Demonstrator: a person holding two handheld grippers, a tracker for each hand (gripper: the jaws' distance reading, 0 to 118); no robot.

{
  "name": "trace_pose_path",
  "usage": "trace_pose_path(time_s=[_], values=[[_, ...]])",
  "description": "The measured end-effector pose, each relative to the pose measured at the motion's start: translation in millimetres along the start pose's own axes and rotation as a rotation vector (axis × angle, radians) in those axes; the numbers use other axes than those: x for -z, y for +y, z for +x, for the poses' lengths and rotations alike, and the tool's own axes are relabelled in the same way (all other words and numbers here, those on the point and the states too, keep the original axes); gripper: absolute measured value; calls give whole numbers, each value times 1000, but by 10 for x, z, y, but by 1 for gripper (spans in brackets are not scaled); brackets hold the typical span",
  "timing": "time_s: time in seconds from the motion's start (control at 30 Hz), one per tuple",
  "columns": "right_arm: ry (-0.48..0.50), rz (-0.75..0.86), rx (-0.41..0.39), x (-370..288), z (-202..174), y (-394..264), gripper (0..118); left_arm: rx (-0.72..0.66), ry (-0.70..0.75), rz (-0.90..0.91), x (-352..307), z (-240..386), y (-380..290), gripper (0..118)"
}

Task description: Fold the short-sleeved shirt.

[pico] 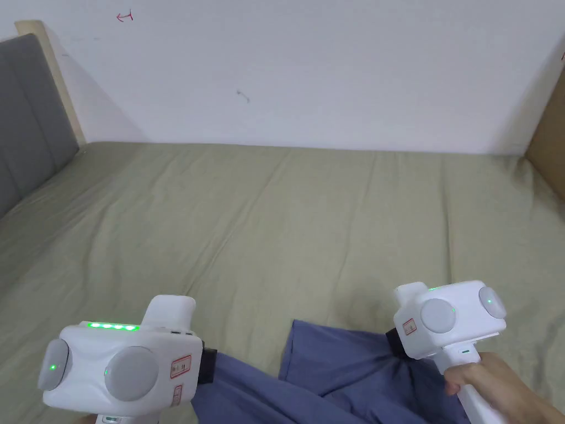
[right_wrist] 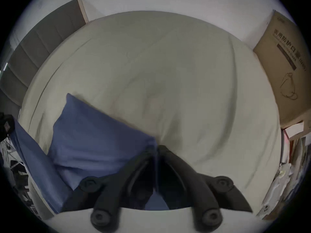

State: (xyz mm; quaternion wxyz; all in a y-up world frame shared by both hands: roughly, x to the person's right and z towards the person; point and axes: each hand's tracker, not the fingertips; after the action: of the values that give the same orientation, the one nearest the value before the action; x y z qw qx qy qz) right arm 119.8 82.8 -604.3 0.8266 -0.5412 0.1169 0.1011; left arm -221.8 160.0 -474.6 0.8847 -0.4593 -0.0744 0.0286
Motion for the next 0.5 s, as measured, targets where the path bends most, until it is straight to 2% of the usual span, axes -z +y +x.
trace_pose_path(time_s=[0.13, 0.17, 0.23, 0.3, 0.5], values=[[21, -15, 41, -190, 68, -36, 4, -22, 18, -6, -96, 24, 35, 1], [36, 33, 102, -348, 149, -44, 4, -17, 27, 1, -151, 36, 54, 1], [42, 97, 176, -653, 310, -15, 4, 1, 78, 31, -323, 88, 121, 1], [-6, 158, 192, -1009, 495, 29, 4, 48, 103, 90, -523, 154, 206, 1], [-81, 350, 317, -2252, 1187, 85, 4, -3, 142, 193, -1128, 194, 639, 1]])
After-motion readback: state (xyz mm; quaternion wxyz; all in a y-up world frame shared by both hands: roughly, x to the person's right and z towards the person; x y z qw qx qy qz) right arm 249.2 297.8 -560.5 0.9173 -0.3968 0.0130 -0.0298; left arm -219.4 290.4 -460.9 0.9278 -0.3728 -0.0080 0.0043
